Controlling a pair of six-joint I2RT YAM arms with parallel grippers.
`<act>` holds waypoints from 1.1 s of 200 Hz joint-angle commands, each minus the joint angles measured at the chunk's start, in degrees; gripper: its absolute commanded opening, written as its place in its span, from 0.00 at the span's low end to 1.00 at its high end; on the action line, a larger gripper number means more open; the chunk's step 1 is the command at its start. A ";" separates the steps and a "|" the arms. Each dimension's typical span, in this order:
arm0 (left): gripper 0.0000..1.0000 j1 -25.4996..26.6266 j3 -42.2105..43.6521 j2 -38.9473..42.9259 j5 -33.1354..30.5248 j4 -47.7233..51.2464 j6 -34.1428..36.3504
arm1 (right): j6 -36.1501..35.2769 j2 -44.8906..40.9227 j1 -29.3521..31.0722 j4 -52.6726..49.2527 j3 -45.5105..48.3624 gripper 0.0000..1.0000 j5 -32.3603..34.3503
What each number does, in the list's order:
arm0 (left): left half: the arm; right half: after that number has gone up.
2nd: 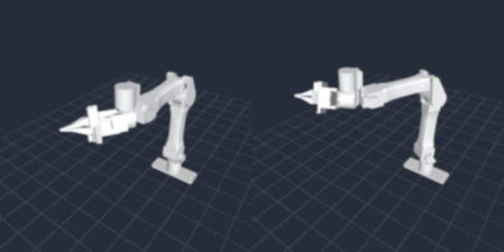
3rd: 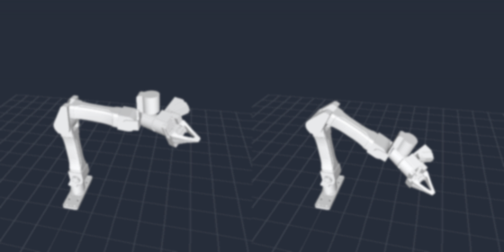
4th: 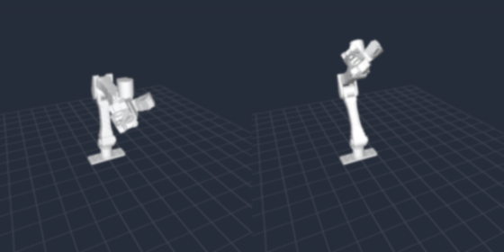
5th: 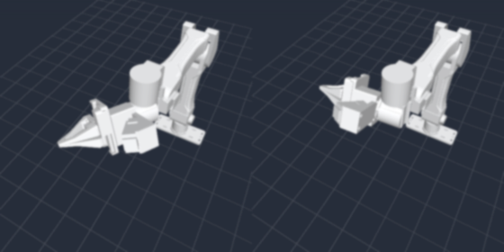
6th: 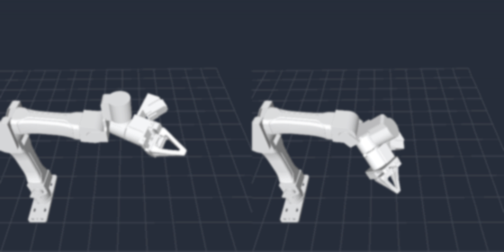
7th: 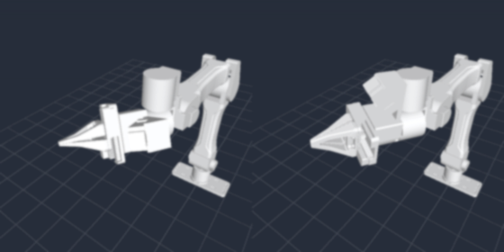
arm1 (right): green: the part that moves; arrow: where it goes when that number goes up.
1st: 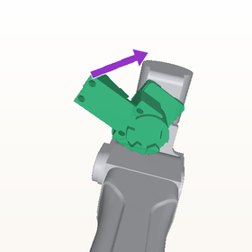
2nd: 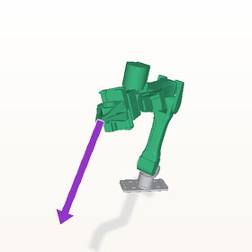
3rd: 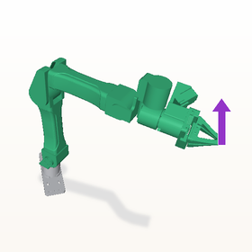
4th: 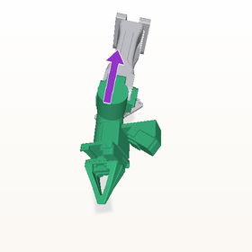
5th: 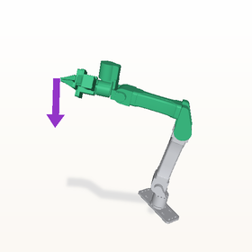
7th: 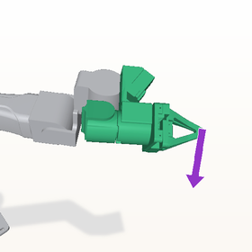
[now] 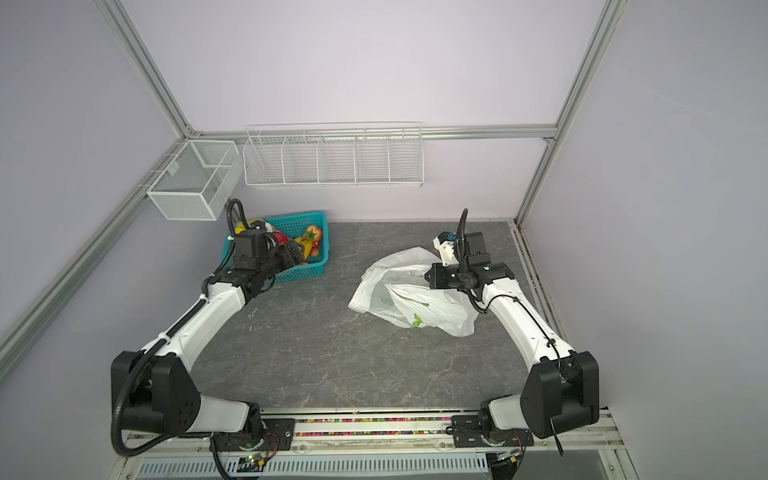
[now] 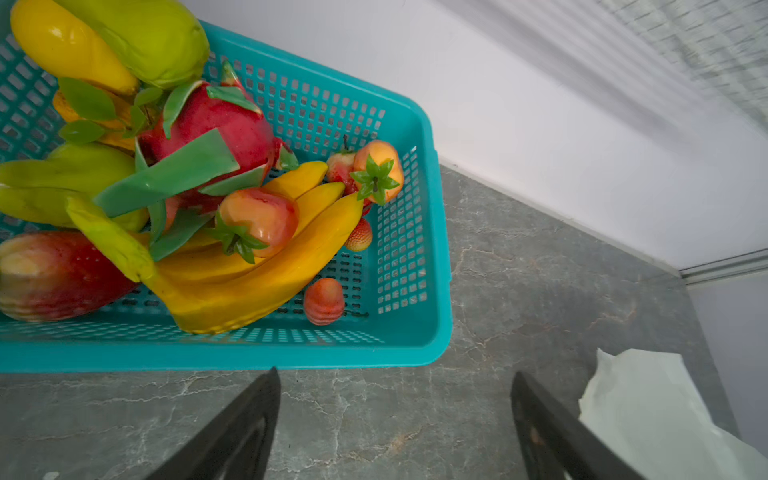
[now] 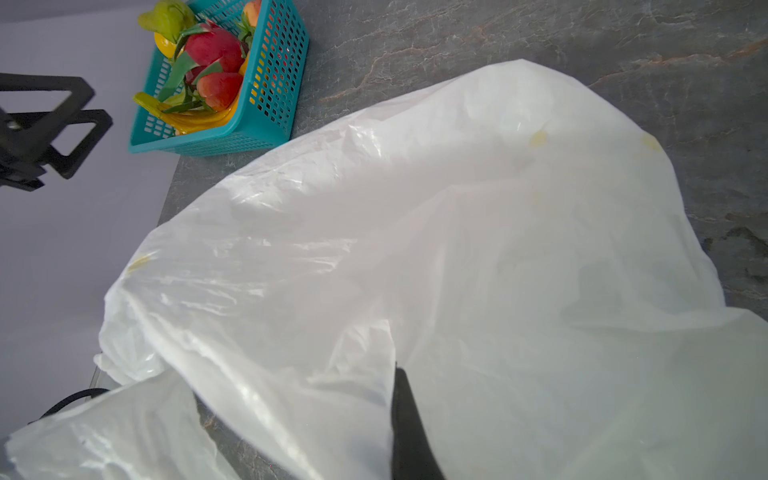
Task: Place the fake fruits into the plastic bag and tie a complex knot
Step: 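Release the bag with the left gripper and move it toward the fruit basket, then lower the left gripper into the basket and grasp the yellow bananas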
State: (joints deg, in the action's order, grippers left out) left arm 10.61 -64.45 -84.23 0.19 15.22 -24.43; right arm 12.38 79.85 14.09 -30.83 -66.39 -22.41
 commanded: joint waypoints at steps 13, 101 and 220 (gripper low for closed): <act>0.85 -0.82 -5.49 -2.81 -12.63 5.44 4.54 | -0.77 -2.18 0.13 1.74 1.57 0.07 -2.12; 0.86 -7.95 -16.49 -16.58 -20.01 13.19 1.98 | -0.74 -2.28 0.59 3.16 2.03 0.08 -3.91; 0.43 -7.97 -24.69 -28.10 -25.46 16.62 -0.34 | -2.09 -0.62 1.15 2.18 1.80 0.08 -3.33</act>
State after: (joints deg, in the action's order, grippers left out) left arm 2.63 -86.30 -110.67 -24.16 30.11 -23.49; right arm 11.60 78.48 14.83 -28.77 -65.25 -25.12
